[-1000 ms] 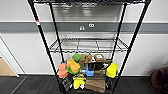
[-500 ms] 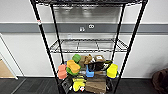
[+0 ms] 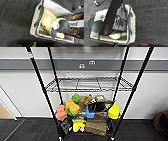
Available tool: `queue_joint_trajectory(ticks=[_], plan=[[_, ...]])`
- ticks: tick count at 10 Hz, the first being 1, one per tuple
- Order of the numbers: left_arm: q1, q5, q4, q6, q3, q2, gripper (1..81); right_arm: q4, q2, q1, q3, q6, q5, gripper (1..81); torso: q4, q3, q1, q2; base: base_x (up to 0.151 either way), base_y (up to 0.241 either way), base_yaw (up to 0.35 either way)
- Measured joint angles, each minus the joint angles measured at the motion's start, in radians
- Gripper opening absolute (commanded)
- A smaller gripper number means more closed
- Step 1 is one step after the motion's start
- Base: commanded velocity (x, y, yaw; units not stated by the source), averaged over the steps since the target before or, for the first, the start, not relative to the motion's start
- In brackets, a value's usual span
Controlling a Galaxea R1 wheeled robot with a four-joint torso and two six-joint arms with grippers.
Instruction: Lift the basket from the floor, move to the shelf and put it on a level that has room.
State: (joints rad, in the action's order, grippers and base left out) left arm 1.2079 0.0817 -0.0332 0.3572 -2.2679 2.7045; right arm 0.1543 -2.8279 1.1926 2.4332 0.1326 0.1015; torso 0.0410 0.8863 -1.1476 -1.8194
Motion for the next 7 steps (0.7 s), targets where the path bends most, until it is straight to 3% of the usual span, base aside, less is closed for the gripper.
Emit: queue_joint_trajectory(ticks=[7], plan=[[-0.086, -0.068, 0.016, 0.006, 0.001, -0.003, 81.1, 0.0, 0.03, -0.08, -0.117, 0.104, -0.078, 81.1, 0.0, 0.032, -0.128, -0.203, 0.0, 0.0, 0.0]])
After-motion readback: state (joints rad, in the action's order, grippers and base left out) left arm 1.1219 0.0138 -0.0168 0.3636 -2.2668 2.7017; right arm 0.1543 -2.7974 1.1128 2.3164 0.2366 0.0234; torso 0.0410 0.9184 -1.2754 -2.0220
